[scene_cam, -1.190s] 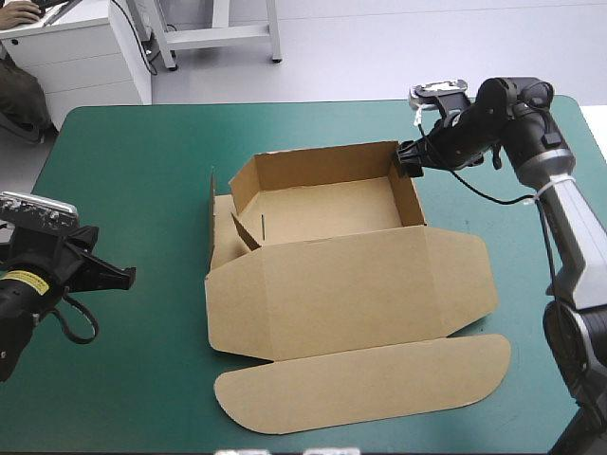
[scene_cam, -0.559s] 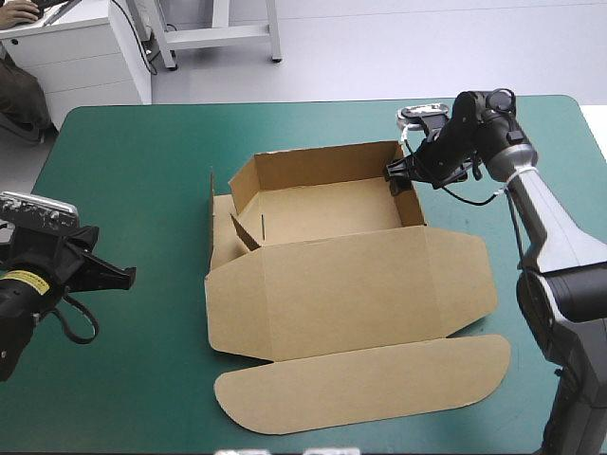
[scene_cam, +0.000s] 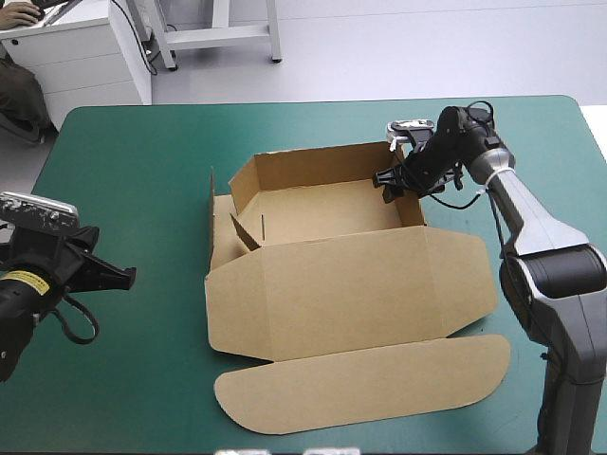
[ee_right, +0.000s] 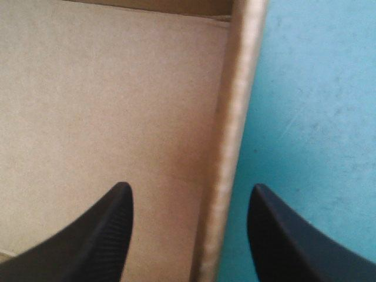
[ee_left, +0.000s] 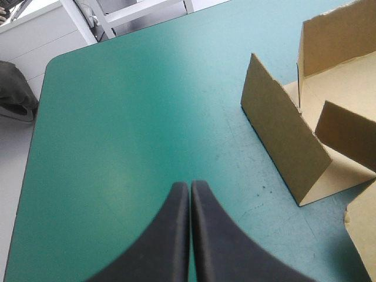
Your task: Fold the box
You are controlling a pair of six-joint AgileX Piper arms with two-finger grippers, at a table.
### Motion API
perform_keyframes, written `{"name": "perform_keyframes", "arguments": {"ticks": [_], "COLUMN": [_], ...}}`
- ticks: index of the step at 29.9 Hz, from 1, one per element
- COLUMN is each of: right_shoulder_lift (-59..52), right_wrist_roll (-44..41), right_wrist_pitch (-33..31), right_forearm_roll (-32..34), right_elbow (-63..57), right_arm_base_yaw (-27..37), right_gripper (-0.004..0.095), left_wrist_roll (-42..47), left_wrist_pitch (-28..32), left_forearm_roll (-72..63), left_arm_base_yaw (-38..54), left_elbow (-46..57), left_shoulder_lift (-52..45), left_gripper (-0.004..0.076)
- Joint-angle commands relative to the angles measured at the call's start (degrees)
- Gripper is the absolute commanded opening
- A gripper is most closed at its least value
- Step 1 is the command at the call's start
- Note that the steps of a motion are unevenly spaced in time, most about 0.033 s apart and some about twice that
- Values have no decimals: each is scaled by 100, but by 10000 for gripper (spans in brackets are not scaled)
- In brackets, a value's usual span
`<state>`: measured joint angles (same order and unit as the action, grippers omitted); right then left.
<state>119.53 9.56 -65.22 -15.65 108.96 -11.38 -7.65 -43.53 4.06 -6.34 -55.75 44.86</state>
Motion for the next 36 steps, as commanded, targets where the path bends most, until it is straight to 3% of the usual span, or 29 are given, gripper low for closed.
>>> {"name": "perform_keyframes", "arguments": {"ticks": [1,5,18,23,29,36], "right_shoulder_lift": [-332,-332,-715,-1313,-2143,-3043], "right_wrist_roll": [75,167,205,380,668,837], "right_wrist_pitch": [187,201,-414,-665,-665,-665], "right_forearm_roll": [-105,-94,-133,-243,-895,-882], "right_elbow": [157,157,157,124,98,98], "right_arm_base_yaw": [20,20,227,550,1022,1294], "right_gripper": [294,-19,-20,-20,-20,-20], "left_wrist_roll": [44,44,44,44,79,79], "left_wrist_pitch": [352,347,295,309,309,309], "left_forearm_roll": [-19,-32,32,36,36,36], "left_arm_base_yaw": [11,11,11,11,11,11], "left_elbow": [-160,-160,-160,-160,-160,-160], "left_shoulder_lift": [-15,-15,-15,-2,-2,-2], "left_gripper": [-8,-8,-8,-8,-8,-8]}}
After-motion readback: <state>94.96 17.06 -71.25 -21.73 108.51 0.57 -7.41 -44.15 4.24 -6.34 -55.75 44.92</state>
